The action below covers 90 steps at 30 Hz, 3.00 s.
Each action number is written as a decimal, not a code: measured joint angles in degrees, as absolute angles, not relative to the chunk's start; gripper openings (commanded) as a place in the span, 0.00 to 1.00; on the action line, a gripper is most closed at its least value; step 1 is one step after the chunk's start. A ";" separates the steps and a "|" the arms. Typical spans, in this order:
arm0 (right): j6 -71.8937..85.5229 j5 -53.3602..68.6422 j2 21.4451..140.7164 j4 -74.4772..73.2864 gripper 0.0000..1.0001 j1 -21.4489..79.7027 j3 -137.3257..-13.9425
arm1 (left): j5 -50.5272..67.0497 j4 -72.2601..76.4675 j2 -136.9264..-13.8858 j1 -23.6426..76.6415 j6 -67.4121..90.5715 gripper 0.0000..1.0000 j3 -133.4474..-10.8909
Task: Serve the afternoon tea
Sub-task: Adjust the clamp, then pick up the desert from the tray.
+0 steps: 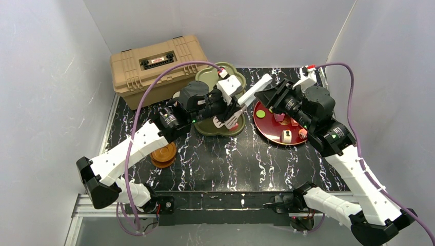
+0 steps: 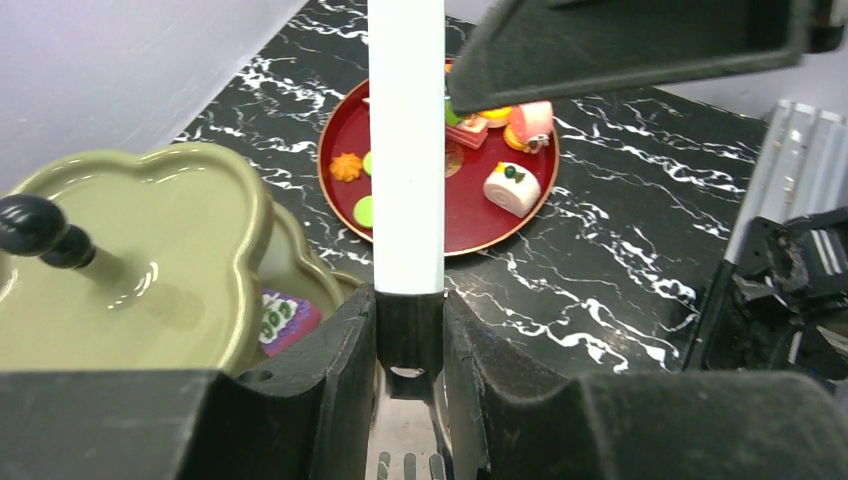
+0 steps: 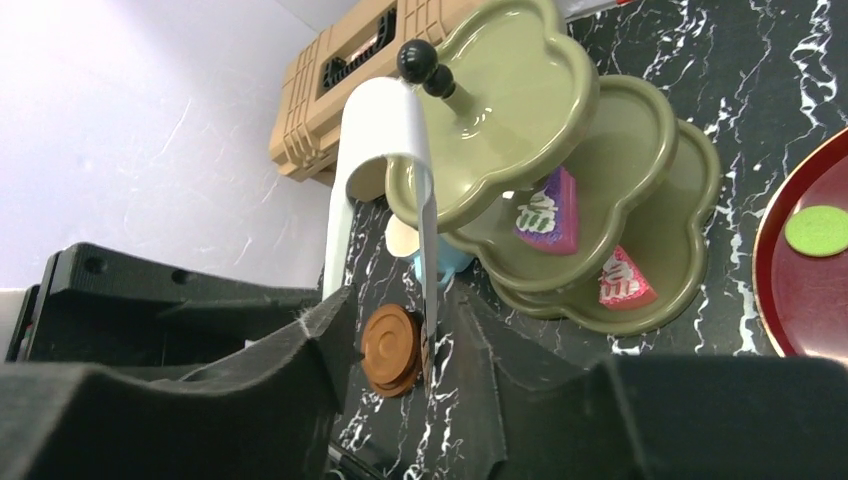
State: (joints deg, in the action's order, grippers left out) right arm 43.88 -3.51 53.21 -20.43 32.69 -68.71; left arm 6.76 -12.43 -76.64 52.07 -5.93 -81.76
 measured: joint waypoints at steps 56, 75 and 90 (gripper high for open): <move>25.02 -21.04 58.11 -31.92 0.31 32.64 -71.88 | 9.21 -22.50 -75.31 50.74 -2.39 0.98 -88.14; 18.85 -45.91 57.56 -34.04 0.40 32.64 -59.66 | 11.46 -35.31 -77.30 38.33 1.78 0.98 -91.96; 17.63 -48.14 55.61 -28.47 0.54 31.88 -53.74 | 12.64 -37.34 -78.78 34.98 2.79 0.98 -92.31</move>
State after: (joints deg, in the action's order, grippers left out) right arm 17.63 -48.14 55.61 -28.47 31.88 -53.74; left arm 12.64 -37.34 -78.78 34.98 2.79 -92.31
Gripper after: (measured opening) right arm 0.543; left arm 0.981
